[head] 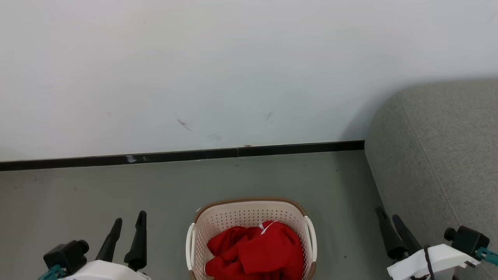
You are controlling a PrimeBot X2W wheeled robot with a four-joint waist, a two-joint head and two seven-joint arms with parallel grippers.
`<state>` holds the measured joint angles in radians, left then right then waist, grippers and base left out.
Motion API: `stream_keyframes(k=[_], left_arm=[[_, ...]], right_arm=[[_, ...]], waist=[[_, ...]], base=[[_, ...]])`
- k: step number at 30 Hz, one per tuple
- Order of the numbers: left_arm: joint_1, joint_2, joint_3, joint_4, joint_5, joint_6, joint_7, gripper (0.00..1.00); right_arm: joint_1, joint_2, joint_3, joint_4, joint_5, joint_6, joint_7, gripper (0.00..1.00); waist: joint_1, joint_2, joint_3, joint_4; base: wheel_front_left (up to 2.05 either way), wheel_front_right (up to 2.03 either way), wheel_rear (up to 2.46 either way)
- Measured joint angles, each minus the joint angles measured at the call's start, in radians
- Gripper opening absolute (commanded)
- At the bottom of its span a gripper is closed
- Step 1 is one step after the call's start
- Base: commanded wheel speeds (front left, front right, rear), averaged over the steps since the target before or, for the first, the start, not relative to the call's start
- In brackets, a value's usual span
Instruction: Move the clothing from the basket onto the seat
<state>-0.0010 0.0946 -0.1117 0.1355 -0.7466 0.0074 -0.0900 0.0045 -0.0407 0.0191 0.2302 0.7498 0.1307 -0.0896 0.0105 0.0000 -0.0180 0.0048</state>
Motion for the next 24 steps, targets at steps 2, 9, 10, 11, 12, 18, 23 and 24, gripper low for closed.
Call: stream_keyframes(k=[2,9,10,11,12,18,23,24], left_arm=[[0.011,0.000,-0.013,-0.007,0.041,0.009,-0.010,1.00],[0.014,0.000,-0.034,-0.020,0.144,0.040,-0.036,1.00],[0.014,0.000,-0.036,-0.021,0.159,0.043,-0.037,1.00],[0.014,0.000,-0.038,-0.023,0.178,0.044,-0.043,1.00],[0.015,0.001,-0.041,-0.025,0.192,0.049,-0.045,1.00],[0.016,0.004,-0.056,-0.038,0.281,0.069,-0.068,1.00],[0.030,0.007,-0.067,-0.043,0.356,0.087,-0.081,1.00],[0.031,0.008,-0.069,-0.043,0.372,0.087,-0.089,1.00]], right_arm=[[0.009,0.001,0.001,-0.002,-0.046,0.000,-0.009,1.00],[0.016,0.004,0.007,-0.004,-0.136,0.000,-0.035,1.00],[0.016,0.004,0.008,-0.005,-0.151,0.000,-0.039,1.00],[0.016,0.004,0.010,-0.005,-0.166,0.000,-0.044,1.00],[0.017,0.004,0.012,-0.006,-0.183,0.000,-0.046,1.00],[0.017,0.004,0.027,-0.015,-0.276,0.000,-0.066,1.00],[0.017,0.004,0.036,-0.021,-0.358,0.000,-0.081,1.00],[0.017,0.004,0.039,-0.021,-0.376,0.000,-0.088,1.00]], waist=[[-0.0027,0.0000,0.001,0.000],[-0.0073,0.0000,0.004,0.001],[-0.0078,0.0000,0.004,0.001],[-0.0081,0.0000,0.005,0.001],[-0.0084,0.0000,0.005,0.001],[-0.0092,0.0000,0.006,0.000],[-0.0095,0.0000,0.006,0.001],[-0.0095,0.0000,0.006,0.001]], base=[[0.00,0.00,0.00],[0.00,0.00,0.00],[0.00,0.00,0.00],[0.00,0.00,0.00],[0.00,0.00,0.00],[0.00,0.00,0.00],[0.00,0.00,0.00],[0.00,0.00,0.00]])
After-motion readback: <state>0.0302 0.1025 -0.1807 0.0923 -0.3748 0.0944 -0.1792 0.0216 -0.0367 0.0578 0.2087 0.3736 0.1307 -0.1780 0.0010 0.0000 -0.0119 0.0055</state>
